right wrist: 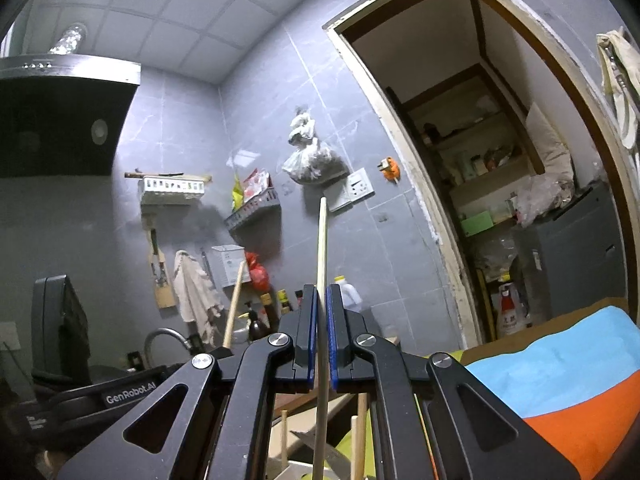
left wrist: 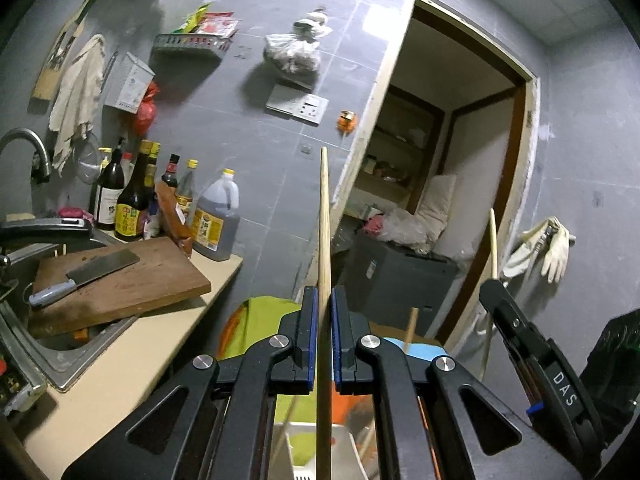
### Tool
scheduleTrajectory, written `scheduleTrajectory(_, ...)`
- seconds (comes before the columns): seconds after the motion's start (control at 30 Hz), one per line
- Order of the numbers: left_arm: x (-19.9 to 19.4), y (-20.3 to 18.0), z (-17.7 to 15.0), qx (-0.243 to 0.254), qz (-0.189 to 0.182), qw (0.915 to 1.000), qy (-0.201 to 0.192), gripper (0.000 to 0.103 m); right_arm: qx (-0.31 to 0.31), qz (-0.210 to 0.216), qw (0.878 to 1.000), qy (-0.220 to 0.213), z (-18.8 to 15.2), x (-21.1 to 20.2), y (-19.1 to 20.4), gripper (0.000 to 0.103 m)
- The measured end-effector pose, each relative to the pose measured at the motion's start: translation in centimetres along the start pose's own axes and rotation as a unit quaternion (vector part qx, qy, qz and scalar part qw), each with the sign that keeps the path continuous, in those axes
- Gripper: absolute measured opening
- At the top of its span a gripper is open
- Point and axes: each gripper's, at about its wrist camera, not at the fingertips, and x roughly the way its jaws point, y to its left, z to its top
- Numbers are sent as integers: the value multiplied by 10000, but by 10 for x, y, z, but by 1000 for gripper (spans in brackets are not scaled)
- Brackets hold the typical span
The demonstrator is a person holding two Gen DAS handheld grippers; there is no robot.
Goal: Organize utensils
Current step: 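Lift both chopsticks and carry them above the white caddy with both tools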
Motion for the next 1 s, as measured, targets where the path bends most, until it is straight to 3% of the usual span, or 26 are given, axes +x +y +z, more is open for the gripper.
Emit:
scheduleTrajectory(0.77,13,17,-21,-56,317,9987,-388,4,-402,-191,9988,-185,-38,7,3,3)
scheduleTrajectory(1.0,14,9,-33,181,452,9978,-443,4,-630,-235,9977,-104,-48,8,4,3)
